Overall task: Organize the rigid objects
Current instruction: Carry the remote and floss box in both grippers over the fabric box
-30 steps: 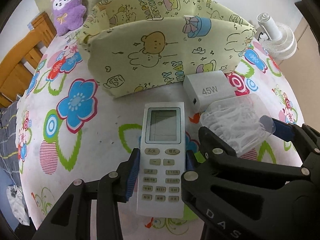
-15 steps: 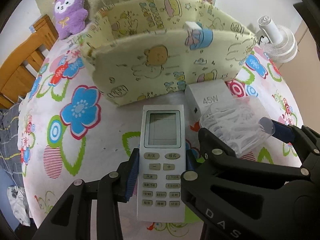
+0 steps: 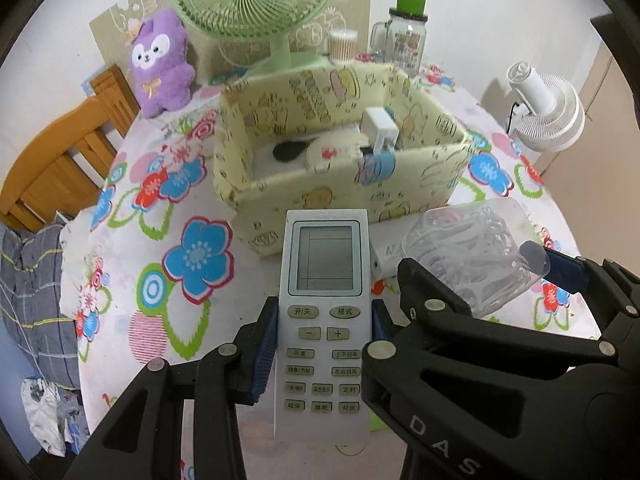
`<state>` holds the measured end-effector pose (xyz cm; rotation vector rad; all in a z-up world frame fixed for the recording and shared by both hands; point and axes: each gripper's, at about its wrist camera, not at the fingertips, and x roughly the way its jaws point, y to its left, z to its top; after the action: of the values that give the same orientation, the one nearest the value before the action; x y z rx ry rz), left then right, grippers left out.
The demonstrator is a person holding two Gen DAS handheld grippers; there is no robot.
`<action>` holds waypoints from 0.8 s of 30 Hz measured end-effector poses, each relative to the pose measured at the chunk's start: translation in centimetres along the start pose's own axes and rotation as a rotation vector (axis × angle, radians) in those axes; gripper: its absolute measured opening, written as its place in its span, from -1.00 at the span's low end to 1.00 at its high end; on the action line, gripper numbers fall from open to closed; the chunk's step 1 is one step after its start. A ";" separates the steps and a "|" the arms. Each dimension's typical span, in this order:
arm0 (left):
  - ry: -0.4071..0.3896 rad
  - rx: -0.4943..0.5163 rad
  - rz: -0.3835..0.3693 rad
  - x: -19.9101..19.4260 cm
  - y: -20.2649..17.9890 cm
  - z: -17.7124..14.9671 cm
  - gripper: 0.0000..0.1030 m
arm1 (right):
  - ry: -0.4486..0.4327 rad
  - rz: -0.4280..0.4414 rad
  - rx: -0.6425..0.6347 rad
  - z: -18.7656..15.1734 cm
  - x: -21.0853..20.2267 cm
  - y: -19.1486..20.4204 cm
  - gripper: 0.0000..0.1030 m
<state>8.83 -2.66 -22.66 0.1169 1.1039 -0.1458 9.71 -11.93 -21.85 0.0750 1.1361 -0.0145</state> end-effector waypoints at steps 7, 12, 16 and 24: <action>-0.035 -0.010 0.004 -2.0 -0.1 0.7 -0.12 | -0.035 0.002 -0.005 0.8 -2.1 -0.1 0.78; -0.051 -0.021 0.010 -3.1 -0.1 1.3 -0.12 | -0.050 0.005 -0.015 1.5 -3.1 0.0 0.78; -0.070 -0.025 0.015 -3.9 -0.2 2.0 -0.12 | -0.071 0.009 -0.020 2.3 -4.1 -0.1 0.78; -0.096 -0.045 0.018 -4.5 -0.4 3.5 -0.12 | -0.094 0.010 -0.040 4.0 -4.8 -0.3 0.78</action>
<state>9.81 -3.33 -17.09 0.0784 1.0093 -0.1091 11.32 -12.63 -15.88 0.0438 1.0419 0.0133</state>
